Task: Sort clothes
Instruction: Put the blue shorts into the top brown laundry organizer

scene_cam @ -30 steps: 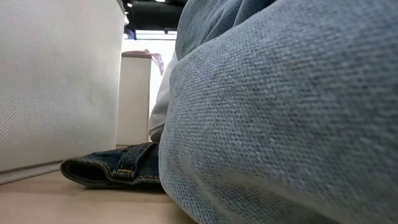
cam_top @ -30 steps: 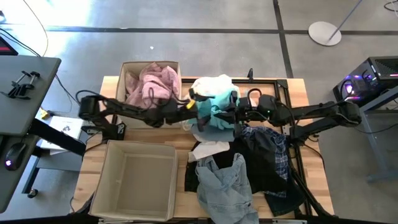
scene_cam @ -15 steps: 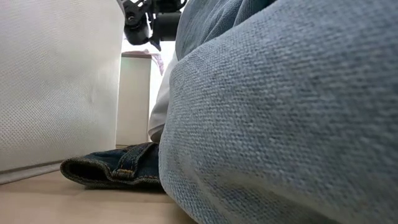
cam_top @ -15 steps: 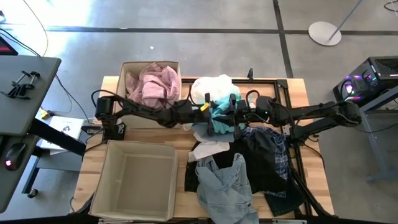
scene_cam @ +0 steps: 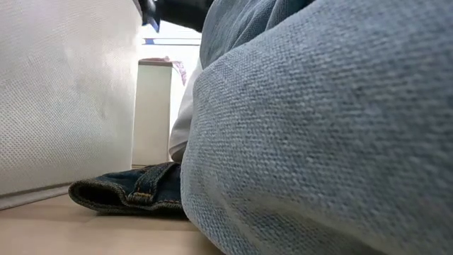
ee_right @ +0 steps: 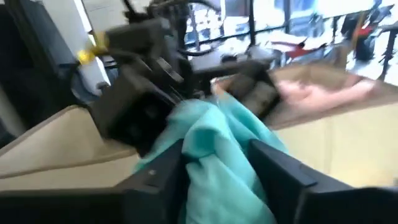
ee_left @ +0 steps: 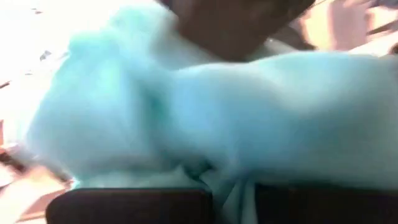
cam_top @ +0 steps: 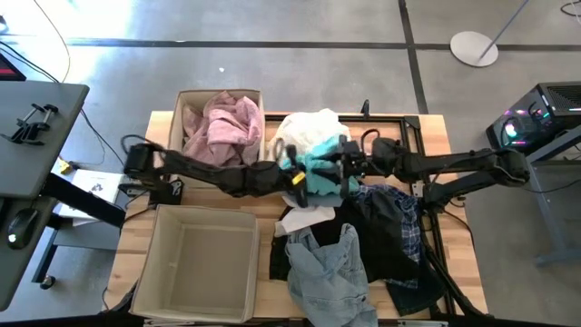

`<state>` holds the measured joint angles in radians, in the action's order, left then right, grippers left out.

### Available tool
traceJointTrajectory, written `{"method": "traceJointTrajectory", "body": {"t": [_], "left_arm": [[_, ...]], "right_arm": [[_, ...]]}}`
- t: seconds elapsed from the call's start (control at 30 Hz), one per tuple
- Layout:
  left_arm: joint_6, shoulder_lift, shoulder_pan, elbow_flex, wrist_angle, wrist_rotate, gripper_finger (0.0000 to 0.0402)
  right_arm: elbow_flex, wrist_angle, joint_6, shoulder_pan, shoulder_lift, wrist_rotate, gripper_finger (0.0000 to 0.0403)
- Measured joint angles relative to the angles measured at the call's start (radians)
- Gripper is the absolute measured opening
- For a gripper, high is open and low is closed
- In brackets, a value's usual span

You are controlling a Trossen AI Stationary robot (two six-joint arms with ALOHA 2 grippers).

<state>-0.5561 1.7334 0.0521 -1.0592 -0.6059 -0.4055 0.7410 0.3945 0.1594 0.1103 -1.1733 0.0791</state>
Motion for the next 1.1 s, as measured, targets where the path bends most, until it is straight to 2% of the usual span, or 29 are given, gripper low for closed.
{"method": "traceJointTrajectory", "body": {"t": [0.13, 0.3, 0.5, 0.7, 0.8, 0.93, 1.1], "left_arm": [[-0.045, -0.136, 0.044, 0.031, 0.069, -0.125, 0.0004], [-0.121, -0.333, 0.094, 0.104, 0.070, -0.273, 0.0004], [-0.367, -0.553, 0.121, 0.140, 0.028, -0.517, 0.0003], [-0.841, -0.732, 0.115, 0.106, -0.379, -0.465, 0.0003], [-1.006, -0.799, 0.110, 0.059, -0.483, -0.409, 0.0003], [-1.072, -0.859, 0.100, -0.011, -0.448, -0.353, 0.0003], [-1.010, -0.881, 0.063, -0.056, -0.272, -0.403, 0.0003]], "right_arm": [[0.000, -0.013, -0.049, 0.002, 0.090, -0.084, 0.0195], [0.001, -0.107, -0.096, -0.028, 0.204, -0.197, 0.0199], [0.000, -0.225, -0.116, -0.078, 0.246, -0.361, 0.0199], [-0.001, -0.265, -0.116, -0.101, 0.236, -0.456, 0.0199], [-0.001, -0.275, -0.118, -0.100, 0.237, -0.477, 0.0199], [-0.002, -0.274, -0.118, -0.100, 0.237, -0.494, 0.0199], [-0.002, -0.274, -0.116, -0.100, 0.237, -0.494, 0.0199]]}}
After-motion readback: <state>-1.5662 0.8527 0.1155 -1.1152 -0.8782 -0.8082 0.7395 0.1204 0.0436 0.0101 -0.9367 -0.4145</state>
